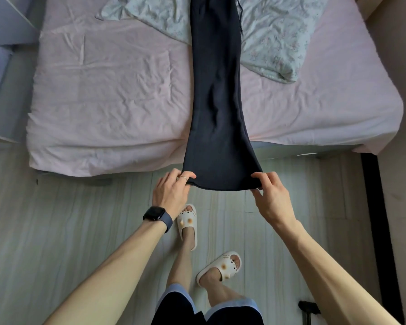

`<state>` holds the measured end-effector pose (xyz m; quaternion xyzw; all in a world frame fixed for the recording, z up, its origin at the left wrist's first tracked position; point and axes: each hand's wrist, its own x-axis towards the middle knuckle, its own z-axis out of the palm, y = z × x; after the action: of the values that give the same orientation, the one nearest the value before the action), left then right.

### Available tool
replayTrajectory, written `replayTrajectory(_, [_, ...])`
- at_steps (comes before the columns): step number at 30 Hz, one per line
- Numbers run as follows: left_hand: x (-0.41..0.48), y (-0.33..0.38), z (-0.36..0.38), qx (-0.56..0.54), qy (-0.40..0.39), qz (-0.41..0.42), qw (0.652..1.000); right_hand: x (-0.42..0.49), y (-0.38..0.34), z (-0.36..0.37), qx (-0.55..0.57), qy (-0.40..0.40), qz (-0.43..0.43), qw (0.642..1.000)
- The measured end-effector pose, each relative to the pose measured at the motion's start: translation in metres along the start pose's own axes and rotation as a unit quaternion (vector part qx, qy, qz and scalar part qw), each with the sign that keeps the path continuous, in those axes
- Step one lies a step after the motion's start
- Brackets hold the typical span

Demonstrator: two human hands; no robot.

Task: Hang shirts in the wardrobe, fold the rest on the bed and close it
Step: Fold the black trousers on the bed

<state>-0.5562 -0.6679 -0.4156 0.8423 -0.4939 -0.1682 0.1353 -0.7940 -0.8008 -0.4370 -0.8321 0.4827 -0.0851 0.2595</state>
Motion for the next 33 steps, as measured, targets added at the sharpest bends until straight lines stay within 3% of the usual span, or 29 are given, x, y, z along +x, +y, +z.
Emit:
replayTrajectory(5, [0.008,-0.009,-0.004,0.074,0.075,0.070,0.992,0.009,0.001,0.001,-0.114,0.077,-0.088,0.987])
replayTrajectory(8, [0.007,-0.017,-0.009,0.214,0.083,0.190,0.955,0.003,0.000,-0.006,-0.192,0.071,-0.192,0.960])
replayTrajectory(10, [0.005,-0.017,-0.016,0.287,0.058,0.208,0.933,-0.001,-0.002,-0.014,-0.236,0.034,-0.230,0.943])
replayTrajectory(16, [-0.024,0.007,-0.064,0.360,0.010,0.232,0.904,-0.014,-0.030,-0.061,-0.277,-0.028,-0.228,0.933])
replayTrajectory(19, [-0.044,0.020,-0.091,0.363,-0.006,0.218,0.906,-0.035,-0.041,-0.082,-0.280,-0.029,-0.229,0.932])
replayTrajectory(26, [-0.085,0.038,-0.135,0.354,0.005,0.202,0.913,-0.086,-0.067,-0.110,-0.150,0.007,-0.125,0.981])
replayTrajectory(33, [-0.044,0.034,-0.148,0.343,0.009,0.223,0.913,-0.046,-0.073,-0.136,-0.127,-0.054,-0.167,0.976])
